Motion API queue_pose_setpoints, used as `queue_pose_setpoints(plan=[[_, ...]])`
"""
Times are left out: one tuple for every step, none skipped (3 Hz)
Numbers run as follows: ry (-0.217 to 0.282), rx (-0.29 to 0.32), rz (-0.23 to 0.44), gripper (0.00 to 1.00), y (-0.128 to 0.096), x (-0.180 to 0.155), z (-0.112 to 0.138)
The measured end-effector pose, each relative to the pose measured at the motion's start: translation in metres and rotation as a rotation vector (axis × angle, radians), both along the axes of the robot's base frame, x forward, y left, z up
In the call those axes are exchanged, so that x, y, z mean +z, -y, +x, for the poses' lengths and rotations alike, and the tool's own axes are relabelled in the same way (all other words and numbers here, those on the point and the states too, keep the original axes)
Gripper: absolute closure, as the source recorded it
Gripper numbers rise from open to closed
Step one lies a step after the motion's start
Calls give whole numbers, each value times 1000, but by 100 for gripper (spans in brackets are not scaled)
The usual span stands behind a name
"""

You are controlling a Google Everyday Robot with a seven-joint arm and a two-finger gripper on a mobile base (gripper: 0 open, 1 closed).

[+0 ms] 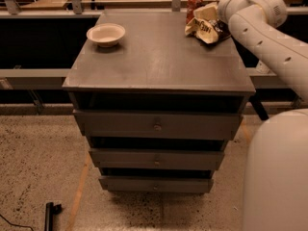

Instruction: Move brown chip bag near coke can

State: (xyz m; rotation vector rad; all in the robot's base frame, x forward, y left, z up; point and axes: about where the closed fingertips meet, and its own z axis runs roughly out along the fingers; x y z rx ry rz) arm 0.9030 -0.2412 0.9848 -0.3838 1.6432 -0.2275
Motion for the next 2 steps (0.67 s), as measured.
queue_pose_setpoints(plan=[[12, -121, 9, 0, 68, 73, -74], [-18, -303, -43, 0, 113, 113, -110]])
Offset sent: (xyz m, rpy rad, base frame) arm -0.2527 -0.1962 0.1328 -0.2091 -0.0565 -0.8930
